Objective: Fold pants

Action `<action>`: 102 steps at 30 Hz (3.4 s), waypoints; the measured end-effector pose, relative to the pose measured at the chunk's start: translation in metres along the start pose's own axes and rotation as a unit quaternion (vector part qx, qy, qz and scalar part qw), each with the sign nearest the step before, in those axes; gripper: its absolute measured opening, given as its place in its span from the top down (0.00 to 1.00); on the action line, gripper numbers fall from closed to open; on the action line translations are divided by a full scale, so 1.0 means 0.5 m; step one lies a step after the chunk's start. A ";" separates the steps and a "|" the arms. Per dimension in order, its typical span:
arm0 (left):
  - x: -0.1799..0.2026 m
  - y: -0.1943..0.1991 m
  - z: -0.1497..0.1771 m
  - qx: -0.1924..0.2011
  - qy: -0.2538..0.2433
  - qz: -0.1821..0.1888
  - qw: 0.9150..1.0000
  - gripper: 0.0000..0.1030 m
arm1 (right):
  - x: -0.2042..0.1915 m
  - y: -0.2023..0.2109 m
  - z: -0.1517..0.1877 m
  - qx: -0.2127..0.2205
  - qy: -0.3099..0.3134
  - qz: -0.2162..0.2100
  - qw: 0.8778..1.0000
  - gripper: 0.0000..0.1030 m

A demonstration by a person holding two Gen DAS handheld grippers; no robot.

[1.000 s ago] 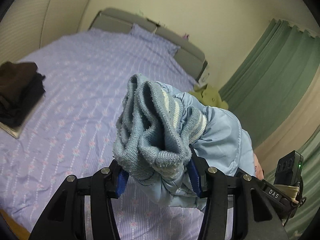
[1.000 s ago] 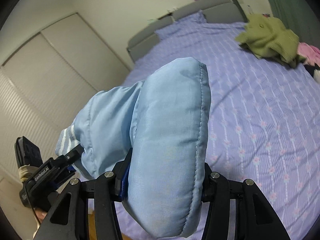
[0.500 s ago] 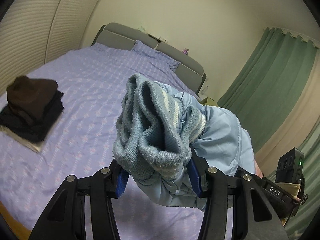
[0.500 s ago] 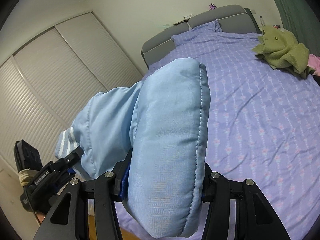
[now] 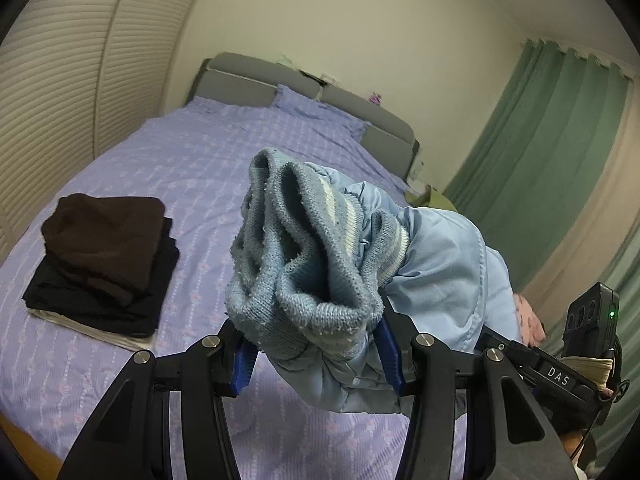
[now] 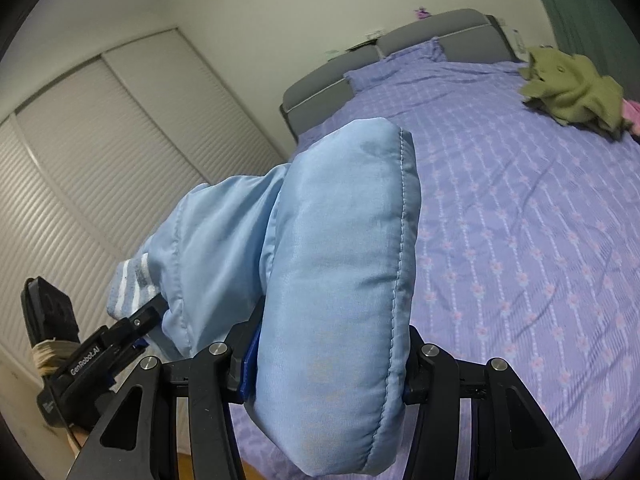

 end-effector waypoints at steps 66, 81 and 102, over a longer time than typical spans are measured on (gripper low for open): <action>-0.752 -0.261 -0.228 -0.066 0.017 -0.221 0.973 0.02 | -0.328 -0.679 0.015 -0.084 0.140 0.133 0.978 0.11; -0.280 0.020 -0.041 0.018 -0.117 -0.165 0.979 0.00 | -0.271 -0.170 0.070 -0.025 0.131 0.161 0.978 0.02; 0.179 0.265 0.248 0.046 -0.143 -0.109 0.983 0.00 | -0.136 0.365 0.182 0.015 0.136 0.182 0.974 0.02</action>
Point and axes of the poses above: each gripper's, at about its wrist camera, not at the fingertips, and y roughly against the way its jaws point, x to its right, z to its underside, the point moved 1 cm from there along -y, roughly the way its jaws point, and after that the axes turned 12 degrees about -z, right-handed, at the moved point
